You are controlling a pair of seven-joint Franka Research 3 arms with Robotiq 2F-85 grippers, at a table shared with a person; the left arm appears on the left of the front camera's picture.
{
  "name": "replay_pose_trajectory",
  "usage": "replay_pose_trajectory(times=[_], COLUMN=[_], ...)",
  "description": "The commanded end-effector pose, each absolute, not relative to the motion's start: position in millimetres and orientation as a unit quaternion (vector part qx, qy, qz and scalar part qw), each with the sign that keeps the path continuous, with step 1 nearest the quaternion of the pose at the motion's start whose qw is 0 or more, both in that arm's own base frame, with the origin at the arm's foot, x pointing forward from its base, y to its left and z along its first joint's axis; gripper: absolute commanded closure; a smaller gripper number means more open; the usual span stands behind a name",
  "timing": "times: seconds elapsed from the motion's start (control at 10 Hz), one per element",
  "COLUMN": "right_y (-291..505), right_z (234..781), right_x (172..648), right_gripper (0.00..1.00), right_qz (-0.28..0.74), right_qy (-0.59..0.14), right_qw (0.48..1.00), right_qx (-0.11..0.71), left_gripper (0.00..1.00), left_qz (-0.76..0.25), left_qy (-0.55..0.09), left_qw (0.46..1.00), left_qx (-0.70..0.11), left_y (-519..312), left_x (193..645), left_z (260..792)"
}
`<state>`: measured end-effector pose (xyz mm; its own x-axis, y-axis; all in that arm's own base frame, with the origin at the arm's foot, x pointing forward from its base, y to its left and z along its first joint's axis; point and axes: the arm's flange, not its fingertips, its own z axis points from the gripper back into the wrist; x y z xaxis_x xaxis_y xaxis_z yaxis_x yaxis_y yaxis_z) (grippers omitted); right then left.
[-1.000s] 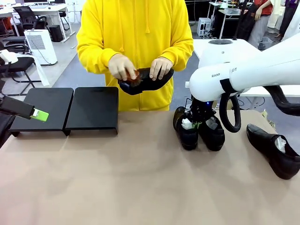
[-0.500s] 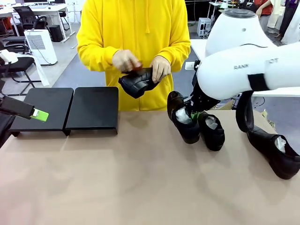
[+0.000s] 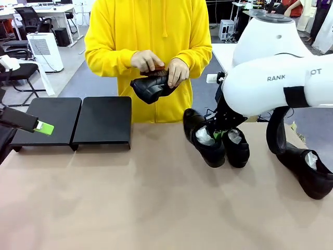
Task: Organize the shoes by placing them on the stand.
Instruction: Pick up one Shoe and place it in the middle of the table.
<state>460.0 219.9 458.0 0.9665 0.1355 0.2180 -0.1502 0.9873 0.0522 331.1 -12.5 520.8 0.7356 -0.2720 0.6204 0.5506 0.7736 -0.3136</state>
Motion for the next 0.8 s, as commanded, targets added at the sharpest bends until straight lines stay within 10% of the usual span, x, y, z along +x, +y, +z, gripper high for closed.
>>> replay_pose_trajectory(times=[0.0,0.7], right_y=[223,336], right_z=[461,390], right_x=[452,327], right_gripper=[1.0,1.0], right_qz=[0.077,-0.026], right_qy=[-0.109,-0.109], right_qw=[0.99,0.979], right_qx=[0.037,0.171], left_gripper=[0.0,0.0], left_qz=[-0.237,-0.237], left_qy=[-0.285,-0.285], left_qw=[0.893,0.893], left_qx=[-0.255,-0.255], left_y=[-11,-11], left_x=[331,331], left_z=[522,522])
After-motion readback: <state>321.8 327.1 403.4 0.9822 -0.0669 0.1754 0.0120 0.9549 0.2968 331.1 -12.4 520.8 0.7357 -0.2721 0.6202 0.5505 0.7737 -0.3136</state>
